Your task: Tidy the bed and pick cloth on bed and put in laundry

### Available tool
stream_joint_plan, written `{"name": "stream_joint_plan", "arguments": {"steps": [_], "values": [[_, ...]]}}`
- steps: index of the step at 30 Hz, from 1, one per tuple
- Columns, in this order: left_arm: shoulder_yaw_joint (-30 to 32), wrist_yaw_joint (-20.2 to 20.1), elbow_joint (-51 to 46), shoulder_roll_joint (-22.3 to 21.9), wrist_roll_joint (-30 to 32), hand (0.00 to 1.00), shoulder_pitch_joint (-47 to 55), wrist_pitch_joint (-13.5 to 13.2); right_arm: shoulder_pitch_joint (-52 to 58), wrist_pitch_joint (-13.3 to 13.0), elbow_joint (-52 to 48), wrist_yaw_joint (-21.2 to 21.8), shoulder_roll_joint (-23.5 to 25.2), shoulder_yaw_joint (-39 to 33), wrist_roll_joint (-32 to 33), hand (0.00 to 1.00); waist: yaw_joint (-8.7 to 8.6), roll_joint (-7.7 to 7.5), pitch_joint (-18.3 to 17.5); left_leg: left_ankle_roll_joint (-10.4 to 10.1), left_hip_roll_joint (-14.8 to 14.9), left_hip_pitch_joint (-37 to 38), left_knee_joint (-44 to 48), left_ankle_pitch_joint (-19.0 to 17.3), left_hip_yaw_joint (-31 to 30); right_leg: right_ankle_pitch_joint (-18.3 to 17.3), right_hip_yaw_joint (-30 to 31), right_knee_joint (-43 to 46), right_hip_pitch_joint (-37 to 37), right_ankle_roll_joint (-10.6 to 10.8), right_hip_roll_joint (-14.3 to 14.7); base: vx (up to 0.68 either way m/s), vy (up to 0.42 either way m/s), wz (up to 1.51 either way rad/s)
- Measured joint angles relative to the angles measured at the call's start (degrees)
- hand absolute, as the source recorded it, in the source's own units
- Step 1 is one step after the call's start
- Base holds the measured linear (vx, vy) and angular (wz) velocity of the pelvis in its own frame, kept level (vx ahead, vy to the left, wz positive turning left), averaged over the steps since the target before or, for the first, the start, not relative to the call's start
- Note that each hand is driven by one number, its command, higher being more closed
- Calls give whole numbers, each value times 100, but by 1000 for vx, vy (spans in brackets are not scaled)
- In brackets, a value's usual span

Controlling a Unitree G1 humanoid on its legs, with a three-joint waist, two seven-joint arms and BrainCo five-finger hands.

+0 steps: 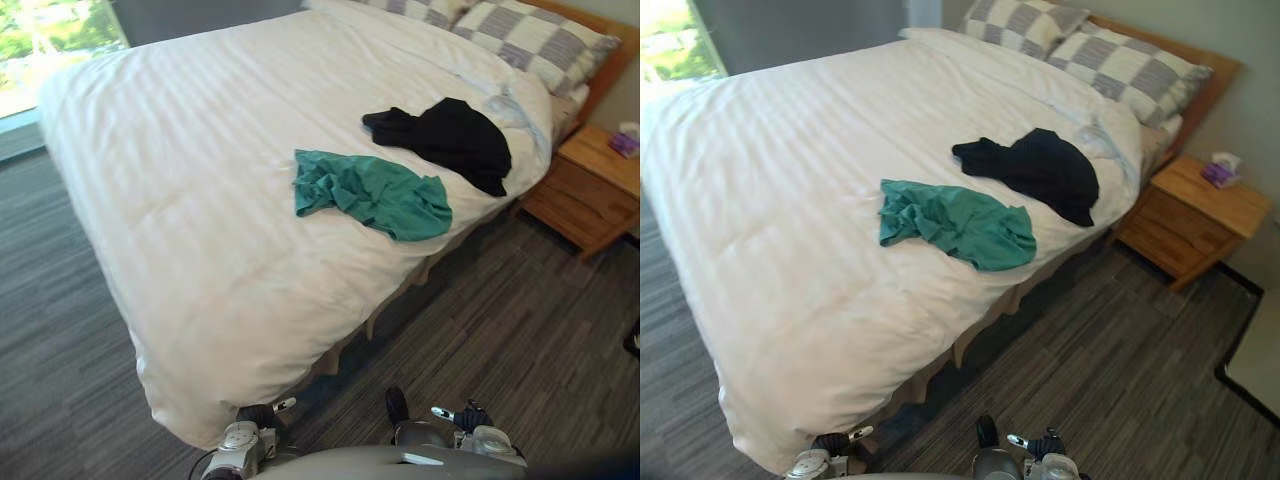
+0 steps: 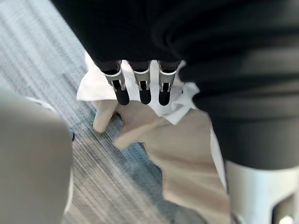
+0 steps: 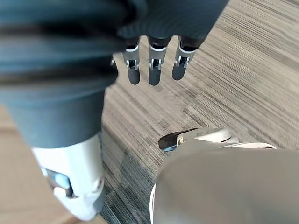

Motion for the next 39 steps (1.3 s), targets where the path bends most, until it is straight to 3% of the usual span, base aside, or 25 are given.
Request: {"name": "stream_joint_plan", "arguments": {"steps": [1,2,3,4,6,7,8,9,10,11,12,13,14,15,16,17,18,20,22,30,32,33,35,37,39], "values": [[53,2,1,-16,-4,0,16,3,-27,7,-37,-11,-19,-25,23,0,9,38,39,127,25,15,-188,164,312,314,-444,-195,-41,-195,45,-127,-31,-92],[69,2,-14,-52,1,0,29,11,-115,8,-165,-39,-40,-211,52,0,-71,120,187,101,59,151,-327,179,509,-762,-1024,838,-191,-371,26,-138,-49,-83],[54,2,-49,-48,3,0,-2,9,-62,11,-168,-63,-30,-270,80,0,-146,143,257,77,73,219,-344,199,620,-1390,-1224,1635,-307,-463,-12,-146,-51,-52],[58,2,-52,-15,9,0,30,10,38,1,-122,-91,-20,-287,89,0,-224,106,326,37,34,374,-350,217,700,-1685,-1317,2007,-241,-432,2,-100,-12,-49],[66,1,33,99,9,0,18,13,72,-3,18,-97,26,-304,97,0,-196,-84,323,50,-99,461,-453,173,849,-1394,-1009,1748,-227,-334,230,-142,24,-101],[66,1,47,81,1,0,49,18,18,-3,70,-105,14,-270,124,0,-129,-22,299,176,-137,431,-638,180,822,-1121,-745,1337,-233,-244,409,-234,-10,-169],[78,5,53,67,-24,0,91,27,-61,20,85,-114,-22,-367,211,0,-103,78,314,112,-52,383,-714,329,1275,-1566,-1035,1982,-471,-584,357,-196,-36,-136],[71,5,18,69,-26,0,73,51,-33,40,91,-121,-10,-440,225,0,-170,59,305,77,-19,344,-689,360,1355,-2007,-1278,2673,-590,-696,237,-145,-111,-102],[50,9,14,89,-33,0,108,110,114,70,157,-153,3,-469,235,0,-300,82,306,28,32,347,-687,406,1454,-2702,-1688,3499,-502,-612,-85,-11,-101,-71],[82,30,-29,112,-61,0,131,111,276,74,225,-197,43,-503,277,0,-297,-5,251,-6,13,361,-605,420,1618,-2965,-1861,3350,-231,-426,-265,40,-136,-86],[102,49,-33,172,-59,0,108,112,349,75,241,-211,81,-518,276,0,-276,-109,215,-15,-49,321,-533,410,1729,-3004,-1871,3134,-186,-396,-175,8,-129,-122],[84,32,-4,209,-44,0,91,117,352,72,247,-202,88,-474,275,0,-236,-58,221,85,-3,183,-423,370,1710,-2931,-1701,2494,-26,-532,85,-76,-127,-154],[56,0,-9,162,-44,0,119,113,274,78,260,-208,19,-465,275,0,-200,34,237,166,-29,60,-571,335,1435,-2457,-1398,1810,89,-491,433,-127,-74,-159],[51,-11,-12,153,-45,0,114,108,227,77,257,-215,16,-471,271,0,-176,136,202,241,-8,23,-701,454,1377,-2262,-1280,1439,209,-475,583,-157,-60,-146],[66,-8,-20,53,-45,0,116,90,189,74,209,-219,-16,-536,273,0,-220,186,191,131,123,-4,-713,562,1584,-2476,-1493,1703,182,-673,544,-97,-63,-85],[57,-3,-36,50,-47,0,87,89,209,72,178,-224,33,-569,274,0,-247,140,189,123,86,16,-685,558,1677,-2810,-1659,2120,134,-655,312,-15,-112,-70],[22,-5,-50,38,-48,0,85,88,326,75,189,-229,96,-592,278,0,-276,9,142,70,52,109,-617,547,1846,-3033,-1775,2228,256,-346,-24,58,-122,-60],[61,0,-58,35,-49,0,81,84,383,67,162,-236,110,-577,278,0,-236,43,96,-67,240,177,-582,596,2037,-2742,-1660,1680,505,-344,303,32,-142,-70],[66,2,-71,-85,-60,0,77,77,377,66,140,-287,70,-596,278,0,-264,197,116,-141,426,207,-516,676,2184,-2310,-1469,944,777,-429,625,-2,-127,-62],[251,41,-198,-154,-279,0,183,27,480,64,143,-457,40,-634,271,0,-246,258,123,-176,561,310,11,793,2507,-1667,-832,-262,1396,-430,853,-32,-15,-36],[254,123,-200,-156,-355,0,173,-12,475,62,142,-483,28,-612,271,0,-210,273,150,-81,645,107,483,682,2295,-1609,-611,-304,1384,-453,874,-51,18,-51],[263,132,-199,-161,-440,0,173,-20,474,62,144,-508,6,-582,272,0,-208,251,179,41,628,-68,726,541,1830,-1597,-516,-307,1351,-441,885,-46,39,-53],[230,147,-202,-191,-629,0,174,-61,461,30,152,-598,-70,-460,275,0,-177,361,221,-50,304,-274,663,332,241,-1533,-239,-318,1327,-348,890,-56,87,-69],[178,150,-190,-232,-699,0,178,-60,483,-20,157,-632,-109,-436,331,0,-207,450,206,-13,249,-295,195,410,-88,-1475,-127,-354,1321,-274,917,-53,135,-47],[177,144,-185,-264,-709,0,167,-57,481,-52,167,-658,-105,-447,454,0,-219,540,167,-27,246,-170,-113,340,-34,-1396,-108,-456,1329,-211,933,-34,166,-12]]}}
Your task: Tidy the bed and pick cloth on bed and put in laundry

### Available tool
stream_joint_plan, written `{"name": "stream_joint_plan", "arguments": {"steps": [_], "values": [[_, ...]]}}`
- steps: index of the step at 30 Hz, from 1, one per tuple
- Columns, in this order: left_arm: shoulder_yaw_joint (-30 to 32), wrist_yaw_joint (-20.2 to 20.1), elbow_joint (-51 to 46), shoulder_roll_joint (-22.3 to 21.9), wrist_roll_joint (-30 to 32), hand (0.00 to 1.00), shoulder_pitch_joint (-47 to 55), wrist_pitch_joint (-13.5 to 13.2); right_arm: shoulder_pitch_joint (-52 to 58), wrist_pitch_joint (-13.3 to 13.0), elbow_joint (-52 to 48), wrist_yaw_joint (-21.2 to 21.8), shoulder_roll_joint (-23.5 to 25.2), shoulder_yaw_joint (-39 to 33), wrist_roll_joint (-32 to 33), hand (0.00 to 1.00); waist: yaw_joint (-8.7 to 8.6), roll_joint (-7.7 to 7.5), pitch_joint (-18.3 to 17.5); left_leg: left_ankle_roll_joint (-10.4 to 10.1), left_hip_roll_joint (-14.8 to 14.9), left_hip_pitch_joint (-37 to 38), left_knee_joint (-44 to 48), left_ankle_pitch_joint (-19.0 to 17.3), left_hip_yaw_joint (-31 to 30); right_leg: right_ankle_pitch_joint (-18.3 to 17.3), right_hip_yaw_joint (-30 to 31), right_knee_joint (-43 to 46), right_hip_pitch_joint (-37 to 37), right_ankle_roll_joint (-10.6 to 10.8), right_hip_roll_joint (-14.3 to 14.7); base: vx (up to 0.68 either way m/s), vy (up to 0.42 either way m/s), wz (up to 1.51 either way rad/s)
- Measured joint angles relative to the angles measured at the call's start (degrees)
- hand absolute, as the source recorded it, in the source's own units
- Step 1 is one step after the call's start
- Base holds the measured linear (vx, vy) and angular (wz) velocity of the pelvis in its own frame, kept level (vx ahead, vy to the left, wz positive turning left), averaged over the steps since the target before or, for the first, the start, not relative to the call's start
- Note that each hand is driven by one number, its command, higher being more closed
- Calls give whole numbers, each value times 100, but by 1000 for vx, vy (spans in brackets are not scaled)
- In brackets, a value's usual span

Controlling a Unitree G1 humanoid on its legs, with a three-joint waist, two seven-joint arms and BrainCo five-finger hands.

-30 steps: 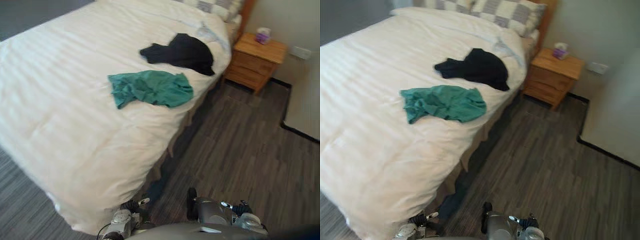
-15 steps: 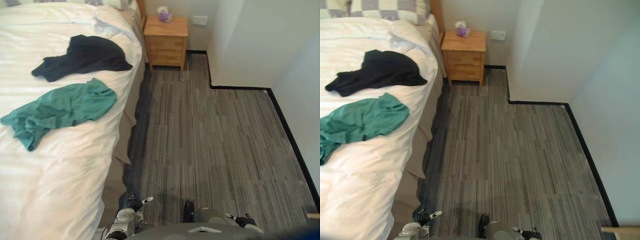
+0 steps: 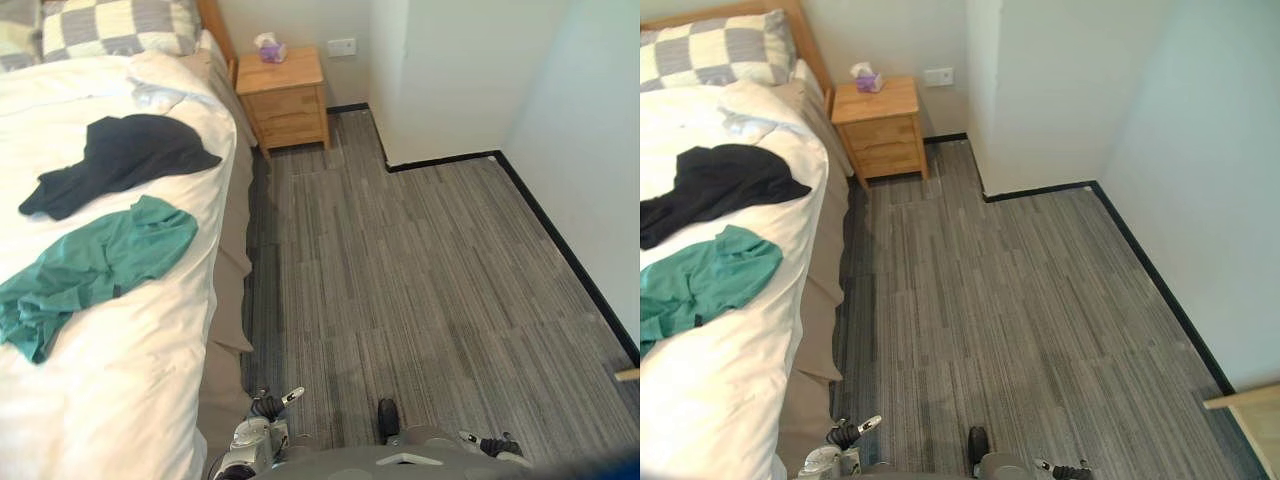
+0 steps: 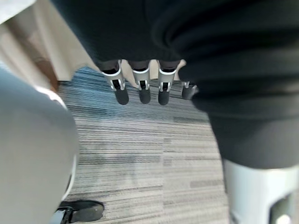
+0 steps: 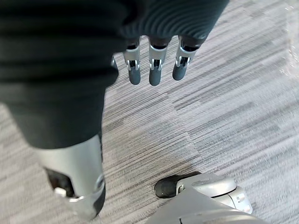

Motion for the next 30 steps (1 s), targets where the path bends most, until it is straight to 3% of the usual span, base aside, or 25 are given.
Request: {"name": "stream_joint_plan", "arguments": {"steps": [2,5,6,14,17,25,28,30], "values": [[-4,-12,0,27,23,0,-29,-1,8,-13,29,-8,87,-21,134,0,33,-131,30,38,-78,71,-194,-34,18,56,-24,-4,3,-5,-66,-23,158,7],[-107,-8,24,143,109,0,28,22,22,-21,114,-3,114,-16,257,0,57,-183,-9,54,-128,206,-327,-13,24,93,-29,-6,49,-37,-82,39,70,-2],[-150,-13,423,283,228,0,39,51,-24,-132,315,75,133,29,493,0,50,-407,-101,31,-288,546,-878,298,-172,82,-320,-16,120,-23,-176,0,0,0],[-98,-8,397,294,223,0,39,39,-21,-141,308,96,144,25,565,0,54,-443,-61,34,-297,542,-877,300,-193,79,-340,-15,123,-18,-185,0,0,1],[17,7,361,315,218,0,43,10,14,-205,293,131,154,5,701,0,52,-494,7,61,-308,516,-880,316,-321,-3,-491,-16,130,68,-221,-3,0,20],[182,137,-24,276,-14,0,259,-115,22,-254,184,248,144,12,764,0,122,-471,43,-16,-212,448,-882,269,-614,-238,-915,-15,235,23,-214,74,2,28],[324,201,-110,286,-126,0,254,-141,-7,-319,161,289,141,160,740,0,253,-519,89,-188,-124,320,-425,163,-583,-410,-962,-14,355,-26,-180,121,-31,9],[404,231,-254,300,-182,0,271,-160,-37,-326,123,321,133,437,652,0,264,-627,126,-259,-62,-194,833,120,-453,-548,-1045,-5,519,-57,-268,132,-68,19]]}}
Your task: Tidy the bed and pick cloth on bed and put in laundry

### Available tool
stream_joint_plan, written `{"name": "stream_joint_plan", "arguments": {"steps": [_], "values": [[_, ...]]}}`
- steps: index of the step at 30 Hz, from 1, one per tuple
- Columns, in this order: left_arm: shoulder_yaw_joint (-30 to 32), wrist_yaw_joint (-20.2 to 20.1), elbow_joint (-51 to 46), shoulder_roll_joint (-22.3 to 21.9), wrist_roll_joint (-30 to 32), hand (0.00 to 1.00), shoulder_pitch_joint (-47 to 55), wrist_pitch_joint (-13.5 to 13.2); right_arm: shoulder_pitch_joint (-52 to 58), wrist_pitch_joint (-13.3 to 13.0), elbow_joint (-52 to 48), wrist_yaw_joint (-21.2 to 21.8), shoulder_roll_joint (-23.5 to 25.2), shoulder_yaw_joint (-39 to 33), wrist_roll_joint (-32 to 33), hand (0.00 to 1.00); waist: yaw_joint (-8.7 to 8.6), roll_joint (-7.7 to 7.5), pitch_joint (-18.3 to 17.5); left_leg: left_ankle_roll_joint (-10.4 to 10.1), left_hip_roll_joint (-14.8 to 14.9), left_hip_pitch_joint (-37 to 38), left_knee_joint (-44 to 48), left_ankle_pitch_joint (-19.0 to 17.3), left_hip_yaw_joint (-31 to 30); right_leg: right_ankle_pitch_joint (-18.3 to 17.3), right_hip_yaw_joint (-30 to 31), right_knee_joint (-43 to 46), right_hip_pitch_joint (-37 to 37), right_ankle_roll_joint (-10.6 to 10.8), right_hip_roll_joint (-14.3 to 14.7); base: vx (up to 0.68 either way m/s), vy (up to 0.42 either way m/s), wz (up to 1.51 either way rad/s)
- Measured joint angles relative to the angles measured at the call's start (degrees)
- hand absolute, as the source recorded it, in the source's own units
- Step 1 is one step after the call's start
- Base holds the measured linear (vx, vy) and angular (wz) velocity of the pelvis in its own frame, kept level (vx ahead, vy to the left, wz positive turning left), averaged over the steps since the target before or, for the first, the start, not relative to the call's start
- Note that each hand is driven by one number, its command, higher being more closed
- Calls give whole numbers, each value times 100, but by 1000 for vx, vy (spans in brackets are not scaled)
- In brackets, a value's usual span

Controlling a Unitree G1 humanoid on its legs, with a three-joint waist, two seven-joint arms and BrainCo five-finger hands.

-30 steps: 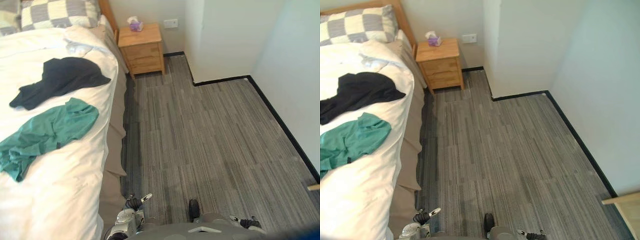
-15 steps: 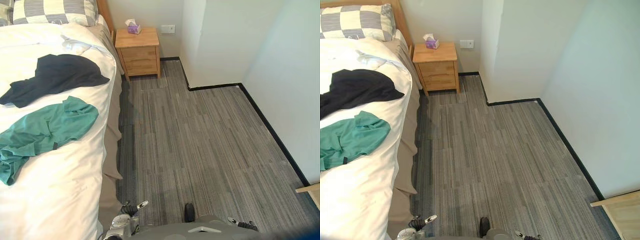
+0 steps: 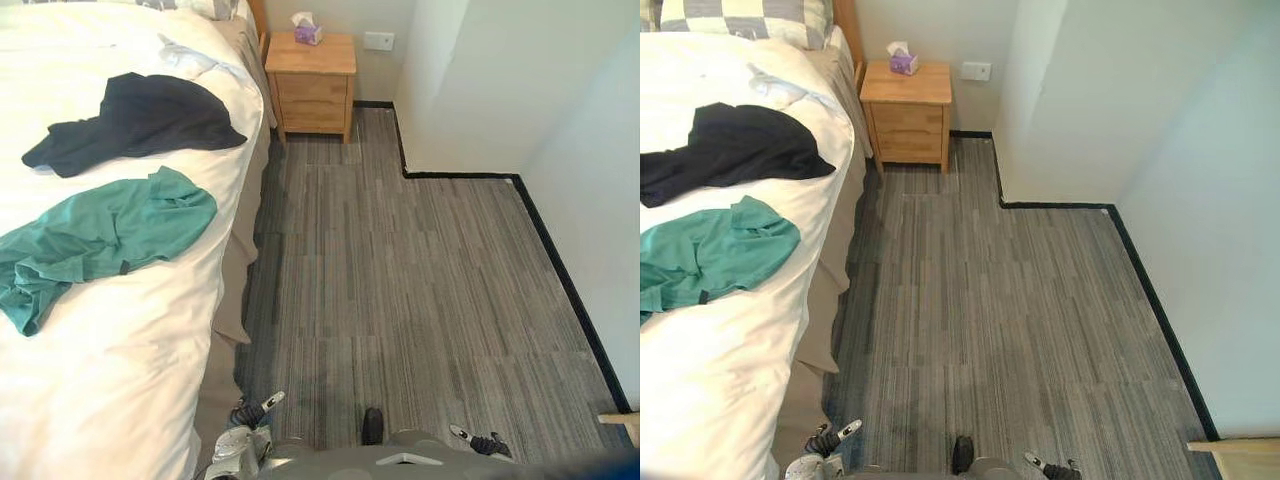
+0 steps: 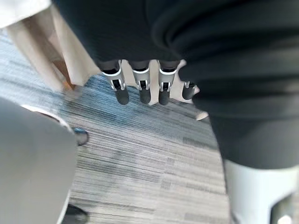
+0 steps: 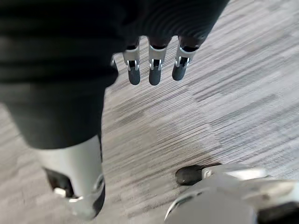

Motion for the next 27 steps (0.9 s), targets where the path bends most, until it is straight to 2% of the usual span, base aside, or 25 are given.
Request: {"name": "stream_joint_plan", "arguments": {"steps": [1,3,4,5,7,9,11,12,15,18,20,22,23,24,25,26,27], "values": [[41,5,-25,10,1,0,-4,-7,-6,-2,-22,7,-21,64,-13,0,-1,-11,10,0,48,-162,439,0,12,1,-27,28,67,-17,-5,169,-78,18],[112,7,-119,-75,-13,0,-15,-54,-77,-51,-81,16,-88,201,-16,0,54,122,111,-172,322,-744,1966,255,210,-48,-58,34,350,-86,-20,198,-31,-2],[106,2,-141,-91,-32,0,-15,-65,-113,-53,-80,20,-118,226,-16,0,65,102,153,-134,355,-855,2133,191,326,-68,-32,35,383,-113,-62,207,41,-18],[107,1,-144,-108,-62,0,-16,-63,-174,-50,-76,27,-146,243,-15,0,63,147,163,-128,364,-958,2162,3,418,-83,0,35,408,-134,-131,200,72,-16],[103,-10,-208,-142,-264,0,-20,-69,-308,-44,-83,73,-171,225,-16,0,91,184,191,-89,220,-1232,1685,-231,460,-121,74,36,419,-125,-342,173,99,-14],[90,-18,-220,-152,-282,0,-22,-70,-365,-40,-85,87,-165,181,-15,0,103,209,203,-63,99,-1277,991,-200,469,-225,87,121,399,-21,-447,123,121,-7],[64,-40,-214,-208,-275,0,-20,-51,-366,-40,-105,100,-165,92,-14,0,85,344,192,29,13,-1221,-189,179,462,-475,99,401,322,160,-495,138,175,1],[72,-44,-211,-234,-277,0,-22,-46,-364,-31,-99,98,-171,41,-13,0,112,367,193,290,-29,-1143,-383,546,498,-545,113,480,295,230,-524,140,191,-1],[74,-44,-264,-107,-260,0,-40,-35,-357,7,-225,102,14,60,-12,0,166,127,225,512,-332,-998,-610,585,764,-582,44,463,290,408,-813,226,187,-7],[112,-44,-316,-90,-259,0,-47,-28,-326,12,-225,110,65,48,-15,0,276,83,189,634,-363,-912,-465,616,1038,-451,115,423,294,597,-923,171,90,-45],[117,-48,-273,-103,-249,0,-31,-21,-296,15,-224,120,68,1,-25,0,286,87,123,676,-473,-759,-559,562,1085,-429,123,494,294,639,-984,182,89,-55],[107,-53,-215,-201,-230,0,-27,24,-299,31,-232,131,57,-178,-71,0,286,205,39,660,-524,-471,-1020,419,1055,-658,176,1378,-171,666,-1010,187,119,-48],[100,-52,-198,-192,-207,0,-26,62,-306,52,-276,137,73,-212,-64,0,274,200,42,674,-545,-257,-1250,355,1076,-880,188,2416,-618,810,-1113,147,113,-35],[96,-53,-194,-166,-187,0,-25,80,-315,58,-318,141,76,-217,-64,0,260,176,56,682,-569,-151,-1276,354,1086,-931,194,3008,-842,873,-1191,181,126,-18],[60,-53,-193,-88,-155,0,-7,102,-312,66,-404,141,87,-245,-68,0,229,48,61,734,-642,32,-1220,381,1081,-841,210,4137,-1229,977,-1413,244,99,29],[-13,-52,-195,-14,-153,0,47,104,-296,75,-406,139,74,-221,-90,0,83,-24,39,761,-670,188,-1116,289,891,-523,124,4868,-1370,1059,-1591,209,72,50],[-35,-53,-192,8,-153,0,53,105,-286,76,-387,138,108,-226,-138,0,37,0,49,787,-666,300,-1106,282,823,-369,56,5182,-1423,974,-1670,314,14,80]]}}
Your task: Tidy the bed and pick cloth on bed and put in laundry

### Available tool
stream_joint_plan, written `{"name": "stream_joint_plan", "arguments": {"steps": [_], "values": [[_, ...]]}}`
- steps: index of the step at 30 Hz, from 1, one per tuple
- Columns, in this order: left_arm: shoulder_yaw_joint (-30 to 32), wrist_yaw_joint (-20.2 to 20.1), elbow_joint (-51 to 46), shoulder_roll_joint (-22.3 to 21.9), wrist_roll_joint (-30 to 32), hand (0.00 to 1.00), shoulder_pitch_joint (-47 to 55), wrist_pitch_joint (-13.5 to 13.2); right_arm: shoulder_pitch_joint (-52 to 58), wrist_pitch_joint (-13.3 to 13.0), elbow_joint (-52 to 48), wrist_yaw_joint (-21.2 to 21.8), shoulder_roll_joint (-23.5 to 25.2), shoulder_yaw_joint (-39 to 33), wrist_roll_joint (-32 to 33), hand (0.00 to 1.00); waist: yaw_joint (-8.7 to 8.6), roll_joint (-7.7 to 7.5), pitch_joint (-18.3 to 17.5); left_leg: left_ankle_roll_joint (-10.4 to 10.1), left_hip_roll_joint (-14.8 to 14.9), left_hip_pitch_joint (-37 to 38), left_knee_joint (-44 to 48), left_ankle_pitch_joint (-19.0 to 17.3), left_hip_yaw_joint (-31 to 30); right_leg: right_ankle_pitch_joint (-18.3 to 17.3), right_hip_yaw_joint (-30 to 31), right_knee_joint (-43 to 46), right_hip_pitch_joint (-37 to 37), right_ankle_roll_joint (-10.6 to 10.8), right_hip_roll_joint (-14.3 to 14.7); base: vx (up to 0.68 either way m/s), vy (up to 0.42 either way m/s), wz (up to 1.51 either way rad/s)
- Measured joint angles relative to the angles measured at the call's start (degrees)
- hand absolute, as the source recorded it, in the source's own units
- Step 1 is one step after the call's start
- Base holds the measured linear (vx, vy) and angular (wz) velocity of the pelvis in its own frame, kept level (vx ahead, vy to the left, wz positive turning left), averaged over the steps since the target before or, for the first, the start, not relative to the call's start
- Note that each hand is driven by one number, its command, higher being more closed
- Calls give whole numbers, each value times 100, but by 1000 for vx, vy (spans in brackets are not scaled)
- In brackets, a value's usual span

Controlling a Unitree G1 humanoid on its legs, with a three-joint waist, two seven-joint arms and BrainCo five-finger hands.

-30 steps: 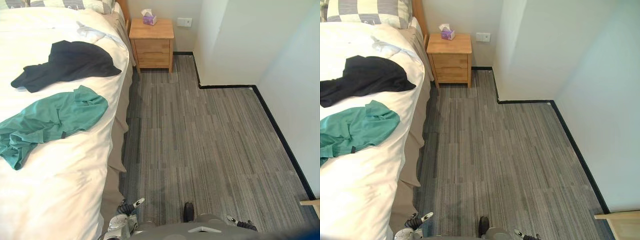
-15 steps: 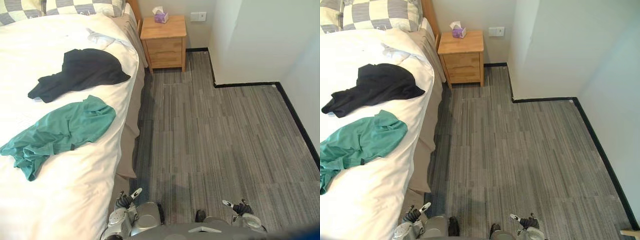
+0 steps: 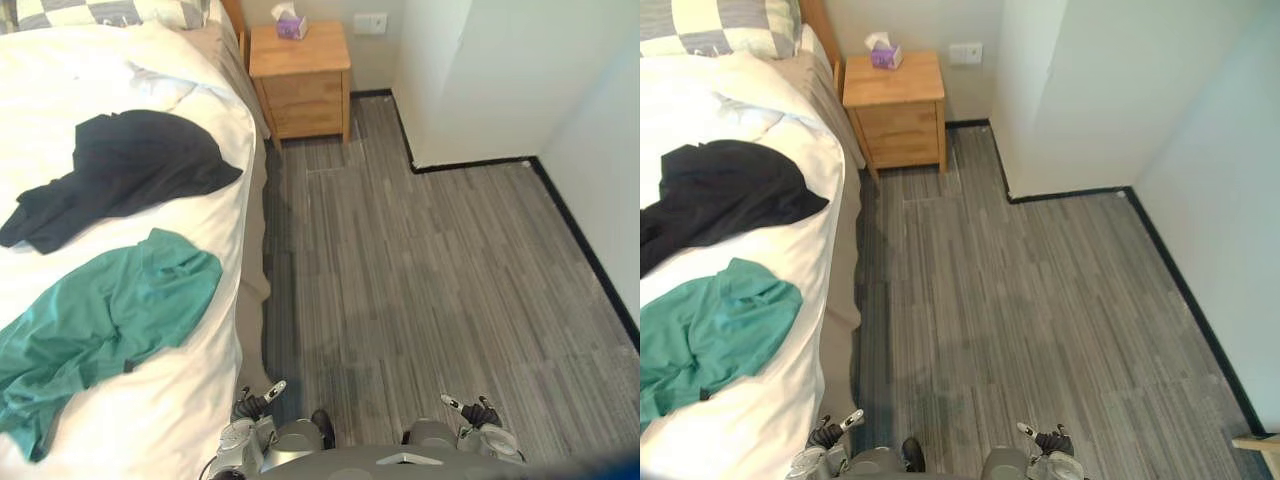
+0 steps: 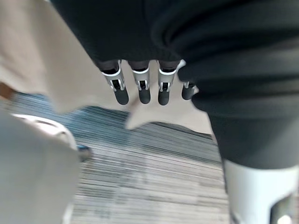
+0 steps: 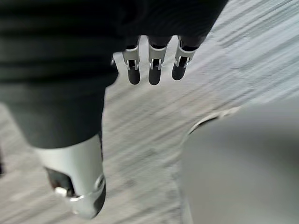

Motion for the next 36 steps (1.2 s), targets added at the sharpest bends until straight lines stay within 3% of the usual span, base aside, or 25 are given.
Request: {"name": "stream_joint_plan", "arguments": {"steps": [1,2,3,4,5,6,7,8,9,10,11,14,15,17,19,21,22,24,25,26,28,31,34,36], "values": [[-89,0,-8,-5,-1,0,-19,-8,-12,8,4,-5,-28,-85,-35,0,-74,-31,-5,47,85,171,-4,-28,-156,-375,-357,608,-179,-286,-136,221,-28,58],[-95,2,-6,-3,-1,0,-28,-5,-33,8,-2,-3,-43,-78,-42,0,-76,-10,-7,47,154,210,-9,-28,-223,-542,-521,730,-293,-358,-118,313,-75,51],[-98,1,-8,-8,-1,0,-51,-5,-77,6,-30,-5,-67,-78,-42,0,-80,59,18,46,308,254,-10,-28,-308,-799,-777,785,-489,-449,-17,231,-121,29],[-94,1,-5,-21,-5,0,-81,-5,-127,-3,-108,-13,-102,-48,-44,0,-86,185,94,43,585,352,-5,-28,-403,-1055,-1092,465,-807,-643,270,241,-149,23],[-93,2,-8,-22,-5,0,-85,-9,-127,-16,-143,-16,-119,26,-46,0,-89,209,106,33,672,380,11,-29,-413,-1057,-1180,66,-907,-682,414,356,-227,20],[-81,1,-3,-21,-5,0,-16,-10,-94,-16,-172,-18,-105,84,-69,0,-99,141,82,-165,746,465,103,-79,-429,-673,-1179,-1503,-944,-785,772,345,-216,16],[-77,1,-6,0,-5,0,41,-10,-63,-13,-160,-20,-82,123,-89,0,-107,42,64,-340,695,512,144,-143,-445,-107,-1051,-2343,-846,-900,833,468,-282,34],[-15,-25,-16,106,3,0,97,-27,61,-9,-115,-21,-22,172,-88,0,-124,-218,39,-601,528,576,197,-299,-548,657,-874,-3176,-750,-1404,832,373,-186,13],[32,-68,107,-32,-4,0,-32,-20,-69,1,-64,-26,-182,107,-94,0,-47,130,66,-692,747,571,104,-533,-714,752,-902,-3188,-688,-1336,1070,317,-152,20],[50,-84,90,-53,-4,0,-81,-41,-93,-8,-53,-40,-179,82,-96,0,-83,176,58,-691,699,484,-31,-483,-788,721,-874,-3258,-680,-1334,1067,189,-72,-3],[114,-82,47,-157,-4,0,-129,-91,-164,-5,-48,-37,-150,16,-96,0,-74,206,155,-669,620,384,-326,-285,-905,711,-832,-3224,-699,-1312,1108,107,-64,15],[348,-74,107,-276,-2,0,-206,-95,-148,-4,-98,-26,-104,-21,-92,0,-71,199,191,-630,733,459,-403,-323,-807,223,-540,-2601,-872,-1120,1093,68,-59,21],[448,-68,175,-270,-2,0,-267,-91,-127,-3,-92,-26,-77,17,-93,0,-65,125,221,-655,730,490,-427,-339,-904,51,-519,-2469,-867,-1167,1073,51,-94,27],[633,-67,228,-293,0,0,-276,-81,-80,-3,-92,-32,-81,14,-94,0,-64,121,233,-695,770,529,-446,-368,-1031,-157,-611,-2271,-867,-1184,1045,51,-100,38],[777,-64,232,-352,35,0,-235,-64,80,-3,-83,-29,-93,-73,-95,0,-113,200,215,-713,847,612,-571,-425,-1236,-529,-795,-1969,-860,-1145,966,96,-85,51],[807,-64,246,-420,58,0,-80,-57,202,2,26,-34,-140,-242,-93,0,-116,375,84,-796,1005,760,-710,-339,-1317,-861,-995,-1906,-725,-1089,1078,231,-102,34],[834,-69,245,-427,57,0,-46,-61,220,2,43,-35,-142,-256,-95,0,-111,388,74,-817,1025,750,-615,-325,-1320,-915,-1015,-1908,-678,-1113,1091,309,-103,22],[875,-67,234,-461,29,0,4,-60,222,0,174,-37,-149,-291,-95,0,-114,380,67,-844,1045,530,98,-286,-1323,-970,-1044,-2104,-412,-1117,1111,229,-88,11],[883,-66,210,-463,-23,0,9,-79,255,0,237,-38,-153,-288,-95,0,-97,383,56,-1009,1100,138,1179,-175,-1380,-960,-1041,-2446,-60,-1116,1181,190,-81,9],[899,-68,194,-462,-27,0,6,-93,293,-3,226,-38,-153,-280,-95,0,-100,387,54,-1020,1130,-86,1740,-78,-1460,-936,-1050,-2592,90,-1111,1212,309,-113,-1],[1033,-70,47,-475,-132,0,49,-144,358,-4,218,-72,-197,-191,-112,0,-46,379,69,-1076,1350,-953,3905,633,-1591,-870,-896,-3102,685,-1269,1409,350,-86,-37],[1010,-69,-62,-492,-140,0,45,-182,353,3,237,-90,-185,-211,-141,0,33,358,83,-925,1511,-1501,4757,82,-1069,-813,-548,-3530,1284,-1310,1453,331,-17,-68],[977,-73,-119,-458,-162,0,7,-215,320,26,253,-99,-143,-249,-141,0,50,301,105,-876,1244,-1999,4067,-355,-745,-774,-263,-3844,1703,-1233,1248,419,137,-68],[798,-71,-210,-442,-229,0,-12,-220,335,49,171,-105,-89,-315,-141,0,92,230,146,-731,788,-2240,2287,-203,-528,-864,-126,-4081,2020,-919,919,381,234,-51]]}}
